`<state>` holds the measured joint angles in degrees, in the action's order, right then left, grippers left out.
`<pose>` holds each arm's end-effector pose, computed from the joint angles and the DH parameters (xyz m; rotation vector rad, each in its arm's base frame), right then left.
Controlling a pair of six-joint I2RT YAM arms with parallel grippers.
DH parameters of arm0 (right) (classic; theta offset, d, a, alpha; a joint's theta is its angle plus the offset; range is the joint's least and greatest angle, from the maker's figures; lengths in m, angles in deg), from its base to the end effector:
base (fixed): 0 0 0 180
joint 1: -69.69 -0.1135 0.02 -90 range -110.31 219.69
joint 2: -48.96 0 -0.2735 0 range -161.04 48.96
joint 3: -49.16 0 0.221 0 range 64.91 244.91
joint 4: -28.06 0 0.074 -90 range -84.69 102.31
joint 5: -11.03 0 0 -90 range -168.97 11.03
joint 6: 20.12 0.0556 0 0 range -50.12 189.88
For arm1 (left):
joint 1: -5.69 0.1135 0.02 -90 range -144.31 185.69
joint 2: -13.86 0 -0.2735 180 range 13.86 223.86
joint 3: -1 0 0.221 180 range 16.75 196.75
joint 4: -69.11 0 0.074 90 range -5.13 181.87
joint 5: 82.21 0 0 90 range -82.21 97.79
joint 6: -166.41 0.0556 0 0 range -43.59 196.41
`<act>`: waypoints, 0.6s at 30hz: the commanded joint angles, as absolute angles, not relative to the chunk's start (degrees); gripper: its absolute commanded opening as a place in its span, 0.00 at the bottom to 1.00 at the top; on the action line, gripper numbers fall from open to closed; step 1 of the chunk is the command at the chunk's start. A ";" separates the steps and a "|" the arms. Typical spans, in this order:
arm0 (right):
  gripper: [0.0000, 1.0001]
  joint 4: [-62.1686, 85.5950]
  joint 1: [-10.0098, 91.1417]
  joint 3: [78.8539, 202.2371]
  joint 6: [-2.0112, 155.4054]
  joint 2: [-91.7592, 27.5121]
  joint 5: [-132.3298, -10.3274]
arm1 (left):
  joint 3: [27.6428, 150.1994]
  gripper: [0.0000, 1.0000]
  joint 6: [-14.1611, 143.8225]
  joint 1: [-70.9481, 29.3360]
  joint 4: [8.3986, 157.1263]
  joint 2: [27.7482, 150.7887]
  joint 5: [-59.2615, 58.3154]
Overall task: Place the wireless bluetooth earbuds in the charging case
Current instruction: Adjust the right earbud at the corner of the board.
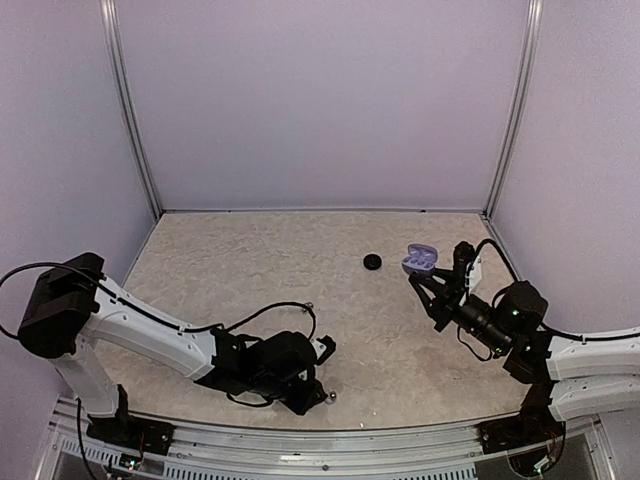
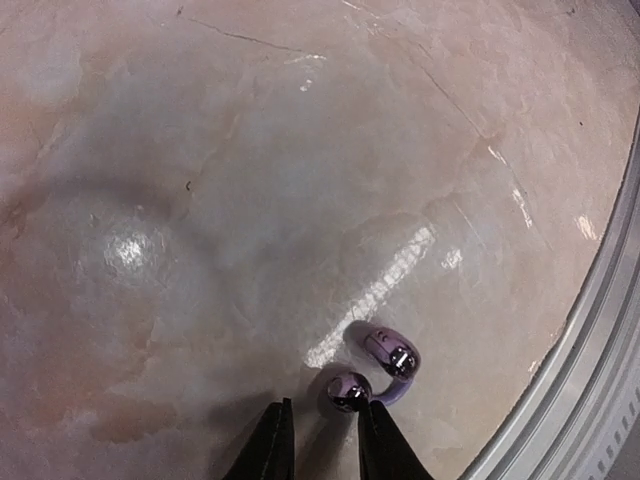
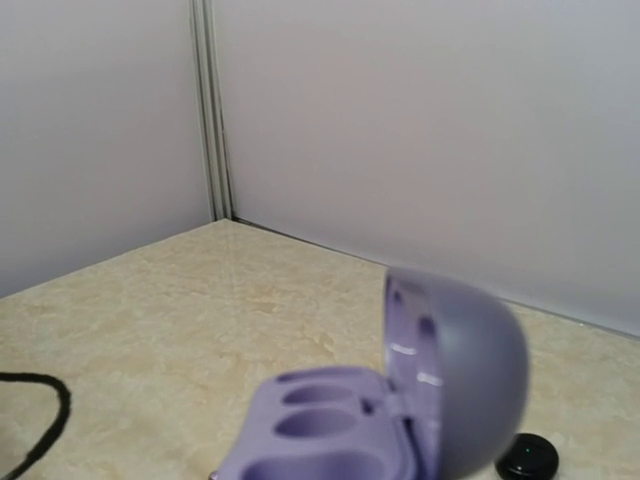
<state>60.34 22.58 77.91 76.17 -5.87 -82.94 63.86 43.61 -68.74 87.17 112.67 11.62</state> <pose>0.1319 0.1363 0.2539 -0.4692 1.4273 0.7054 0.0886 -0.3043 0.1493 0.9130 2.4823 -0.6391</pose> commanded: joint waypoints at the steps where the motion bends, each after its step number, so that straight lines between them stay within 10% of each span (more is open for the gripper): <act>1: 0.00 60.26 23.25 77.28 76.17 -4.76 -83.77 | 67.07 0.23 45.82 -66.16 85.31 115.89 10.96; 10: 0.00 59.61 23.33 77.35 75.95 -4.48 -83.56 | 70.79 0.23 50.92 -62.06 81.07 118.80 10.11; 18: 0.00 57.14 23.33 77.46 75.45 -2.45 -82.39 | 58.47 0.51 60.28 -61.84 70.81 105.65 2.36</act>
